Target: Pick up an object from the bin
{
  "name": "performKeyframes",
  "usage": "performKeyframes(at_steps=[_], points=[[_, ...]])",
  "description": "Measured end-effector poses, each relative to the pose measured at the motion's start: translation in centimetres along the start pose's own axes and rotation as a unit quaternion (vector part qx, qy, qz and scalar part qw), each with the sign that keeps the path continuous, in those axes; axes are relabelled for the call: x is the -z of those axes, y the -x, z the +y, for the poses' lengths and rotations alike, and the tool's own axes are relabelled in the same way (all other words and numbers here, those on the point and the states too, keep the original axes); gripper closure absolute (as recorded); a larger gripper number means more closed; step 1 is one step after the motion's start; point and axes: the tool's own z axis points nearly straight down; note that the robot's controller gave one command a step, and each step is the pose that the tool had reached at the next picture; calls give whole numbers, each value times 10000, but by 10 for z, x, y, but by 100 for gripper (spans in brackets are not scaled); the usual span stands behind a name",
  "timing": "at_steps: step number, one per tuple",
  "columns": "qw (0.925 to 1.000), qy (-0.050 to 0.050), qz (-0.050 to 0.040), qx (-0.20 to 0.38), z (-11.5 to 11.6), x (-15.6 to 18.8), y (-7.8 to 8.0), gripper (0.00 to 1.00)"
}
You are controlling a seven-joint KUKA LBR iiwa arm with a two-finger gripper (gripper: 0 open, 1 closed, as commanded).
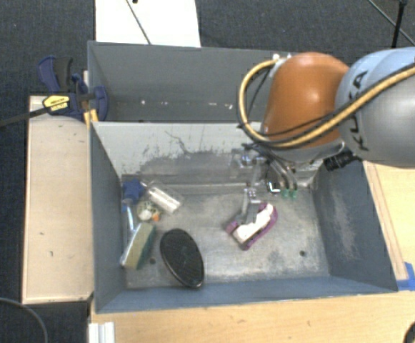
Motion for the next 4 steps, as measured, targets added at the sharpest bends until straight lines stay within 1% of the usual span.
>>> performKeyframes(at_steps=[1,2,3,4], points=[[9982,47,-101,-598,135,-110,-16,0],[9907,22,-59,-1362,189,-82,27,0],[9312,21,-48,-3645,175,-63,19,0],[8433,8,-15,-5374,151,-115,22,0]])
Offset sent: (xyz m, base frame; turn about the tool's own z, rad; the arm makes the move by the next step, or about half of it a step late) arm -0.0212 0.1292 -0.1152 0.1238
